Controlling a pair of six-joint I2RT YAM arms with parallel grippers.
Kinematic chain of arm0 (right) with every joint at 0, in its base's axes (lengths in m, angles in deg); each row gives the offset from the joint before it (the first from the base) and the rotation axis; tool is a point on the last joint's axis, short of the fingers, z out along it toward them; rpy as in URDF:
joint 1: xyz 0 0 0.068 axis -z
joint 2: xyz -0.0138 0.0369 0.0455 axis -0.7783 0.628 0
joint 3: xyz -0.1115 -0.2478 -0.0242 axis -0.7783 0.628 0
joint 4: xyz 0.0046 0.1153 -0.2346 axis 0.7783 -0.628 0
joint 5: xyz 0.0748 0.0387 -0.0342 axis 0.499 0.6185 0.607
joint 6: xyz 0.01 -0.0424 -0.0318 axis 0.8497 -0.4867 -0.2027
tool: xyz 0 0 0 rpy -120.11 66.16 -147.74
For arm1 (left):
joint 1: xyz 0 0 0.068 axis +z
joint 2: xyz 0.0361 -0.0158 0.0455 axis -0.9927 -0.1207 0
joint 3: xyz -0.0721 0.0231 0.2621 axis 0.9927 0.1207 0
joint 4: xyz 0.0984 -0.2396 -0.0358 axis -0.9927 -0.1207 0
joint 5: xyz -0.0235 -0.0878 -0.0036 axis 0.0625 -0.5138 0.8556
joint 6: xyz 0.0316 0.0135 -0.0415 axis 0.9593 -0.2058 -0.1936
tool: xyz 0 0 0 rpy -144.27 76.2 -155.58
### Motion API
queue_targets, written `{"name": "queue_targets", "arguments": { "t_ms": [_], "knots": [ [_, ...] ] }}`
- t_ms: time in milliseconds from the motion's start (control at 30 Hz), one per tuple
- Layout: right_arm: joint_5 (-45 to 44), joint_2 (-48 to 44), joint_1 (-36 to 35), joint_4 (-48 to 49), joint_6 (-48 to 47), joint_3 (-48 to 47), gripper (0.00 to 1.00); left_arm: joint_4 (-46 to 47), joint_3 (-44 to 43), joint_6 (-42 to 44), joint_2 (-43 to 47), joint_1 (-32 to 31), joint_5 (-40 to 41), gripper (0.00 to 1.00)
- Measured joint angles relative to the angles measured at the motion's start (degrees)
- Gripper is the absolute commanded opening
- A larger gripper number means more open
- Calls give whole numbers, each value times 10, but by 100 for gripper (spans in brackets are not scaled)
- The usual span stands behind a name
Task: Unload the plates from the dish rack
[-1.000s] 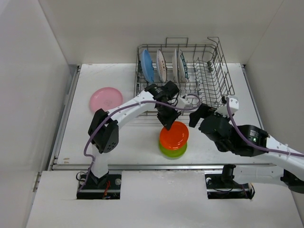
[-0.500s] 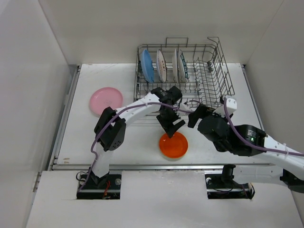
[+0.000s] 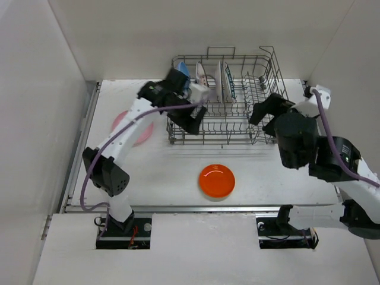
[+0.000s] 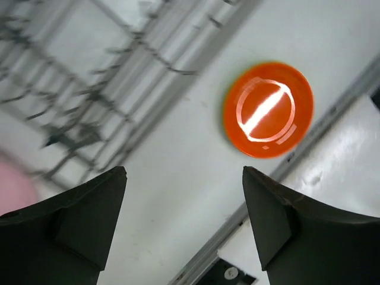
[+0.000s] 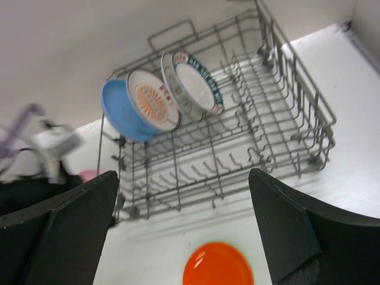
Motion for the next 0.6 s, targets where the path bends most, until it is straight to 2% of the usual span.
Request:
{"name": "queue_targets", "arguments": {
  "t_ms": [33,100,233,267,300,333,433,600],
  "knots": [
    [-1,6,3,5,-8,-6,96,1,-3,-5,3,13,0,76],
    [17,49,40,33,-76,-38,96,9,-10,-32,16,92,7,78],
    [123,182,144,67,-167,-131,95,12,-11,-63,29,216,49,81],
    [156,220,170,72,-180,-158,91,12,-11,-67,31,237,57,82],
    [189,262,197,80,-192,-185,80,10,-11,-71,34,257,63,82],
    [218,301,225,85,-204,-206,76,8,-11,-74,38,274,67,84],
    [298,394,286,99,-230,-235,72,15,14,-82,71,315,75,87],
    [386,478,347,118,-263,-235,61,12,52,-82,129,345,88,89]
  ]
}}
